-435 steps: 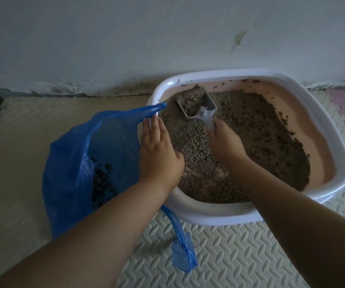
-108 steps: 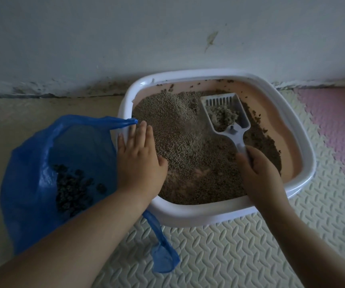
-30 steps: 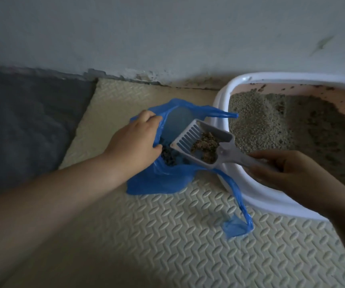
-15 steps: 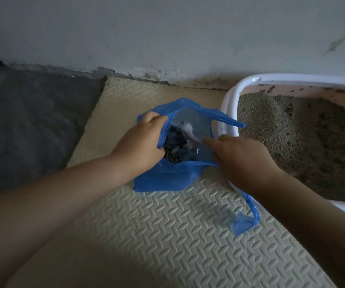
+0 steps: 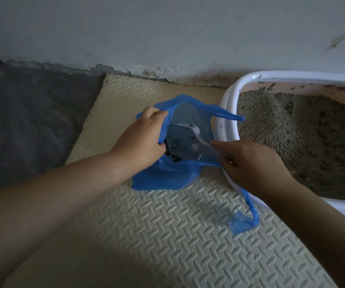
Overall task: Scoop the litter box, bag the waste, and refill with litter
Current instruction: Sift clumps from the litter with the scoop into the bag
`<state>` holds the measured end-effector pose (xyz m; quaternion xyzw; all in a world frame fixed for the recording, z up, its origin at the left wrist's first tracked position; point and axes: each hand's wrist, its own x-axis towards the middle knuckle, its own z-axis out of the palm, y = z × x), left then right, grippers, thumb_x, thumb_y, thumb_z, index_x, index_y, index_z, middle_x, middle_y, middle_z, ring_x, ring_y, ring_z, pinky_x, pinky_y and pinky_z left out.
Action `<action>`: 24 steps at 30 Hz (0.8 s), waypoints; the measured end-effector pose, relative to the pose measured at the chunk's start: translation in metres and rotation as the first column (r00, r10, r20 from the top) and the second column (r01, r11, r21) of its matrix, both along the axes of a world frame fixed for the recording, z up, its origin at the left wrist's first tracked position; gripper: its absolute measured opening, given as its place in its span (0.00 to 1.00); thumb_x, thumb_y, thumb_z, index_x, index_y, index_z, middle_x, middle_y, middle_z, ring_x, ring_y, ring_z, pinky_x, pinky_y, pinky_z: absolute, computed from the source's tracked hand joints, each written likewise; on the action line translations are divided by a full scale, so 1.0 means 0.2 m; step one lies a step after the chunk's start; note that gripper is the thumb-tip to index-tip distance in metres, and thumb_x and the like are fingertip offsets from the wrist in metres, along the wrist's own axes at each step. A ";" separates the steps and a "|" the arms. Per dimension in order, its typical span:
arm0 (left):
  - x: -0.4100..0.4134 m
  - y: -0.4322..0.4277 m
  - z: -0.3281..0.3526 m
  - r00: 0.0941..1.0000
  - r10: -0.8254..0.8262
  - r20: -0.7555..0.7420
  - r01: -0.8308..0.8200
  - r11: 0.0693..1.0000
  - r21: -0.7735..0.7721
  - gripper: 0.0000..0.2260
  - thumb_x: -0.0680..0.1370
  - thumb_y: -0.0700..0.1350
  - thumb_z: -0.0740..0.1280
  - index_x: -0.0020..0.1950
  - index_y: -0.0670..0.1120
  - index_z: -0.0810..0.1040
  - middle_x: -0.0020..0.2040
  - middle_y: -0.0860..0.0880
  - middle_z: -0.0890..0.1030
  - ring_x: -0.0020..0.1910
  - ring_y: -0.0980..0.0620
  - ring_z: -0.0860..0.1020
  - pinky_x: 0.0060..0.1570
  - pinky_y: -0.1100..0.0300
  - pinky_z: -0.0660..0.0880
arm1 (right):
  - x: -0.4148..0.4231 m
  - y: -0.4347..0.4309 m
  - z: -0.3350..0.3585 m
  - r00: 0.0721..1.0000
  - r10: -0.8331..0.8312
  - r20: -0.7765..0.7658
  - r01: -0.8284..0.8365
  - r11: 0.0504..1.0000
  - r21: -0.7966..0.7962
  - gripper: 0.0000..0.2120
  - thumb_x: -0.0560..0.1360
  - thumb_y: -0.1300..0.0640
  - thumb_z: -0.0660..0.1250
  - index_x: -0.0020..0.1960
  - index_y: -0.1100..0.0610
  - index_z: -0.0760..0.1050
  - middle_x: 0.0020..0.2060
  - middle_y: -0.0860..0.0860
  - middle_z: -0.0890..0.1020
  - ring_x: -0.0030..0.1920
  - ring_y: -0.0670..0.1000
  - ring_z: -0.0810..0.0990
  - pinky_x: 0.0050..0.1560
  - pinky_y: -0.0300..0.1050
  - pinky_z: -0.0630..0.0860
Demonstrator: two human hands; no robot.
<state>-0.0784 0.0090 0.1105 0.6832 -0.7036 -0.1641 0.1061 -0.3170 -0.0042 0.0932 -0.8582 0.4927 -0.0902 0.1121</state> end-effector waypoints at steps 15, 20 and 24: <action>-0.22 -0.07 0.00 0.992 -0.117 -0.042 0.111 0.985 -0.130 0.25 0.79 0.47 0.64 0.75 0.48 0.61 0.71 0.52 0.63 0.68 0.53 0.65 0.60 0.60 0.65 | -0.46 0.15 0.17 0.675 -0.563 0.477 0.218 0.770 0.600 0.15 0.75 0.64 0.67 0.53 0.44 0.81 0.28 0.39 0.81 0.30 0.38 0.78 0.32 0.28 0.70; -0.48 -0.18 -0.06 0.981 -0.188 -0.053 0.181 0.977 -0.114 0.24 0.79 0.48 0.62 0.75 0.46 0.61 0.72 0.51 0.63 0.67 0.50 0.66 0.62 0.57 0.66 | -0.68 0.15 0.16 0.555 -0.699 0.451 0.381 0.695 0.610 0.11 0.76 0.62 0.66 0.56 0.53 0.79 0.20 0.38 0.73 0.22 0.37 0.71 0.24 0.27 0.64; -0.68 -0.26 -0.15 0.976 -0.215 -0.023 0.213 0.974 -0.075 0.26 0.79 0.49 0.62 0.75 0.45 0.60 0.74 0.48 0.60 0.70 0.48 0.64 0.67 0.55 0.62 | -0.86 0.11 0.08 0.476 -0.793 0.380 0.548 0.605 0.578 0.11 0.76 0.59 0.68 0.57 0.50 0.80 0.20 0.37 0.72 0.24 0.40 0.70 0.30 0.35 0.64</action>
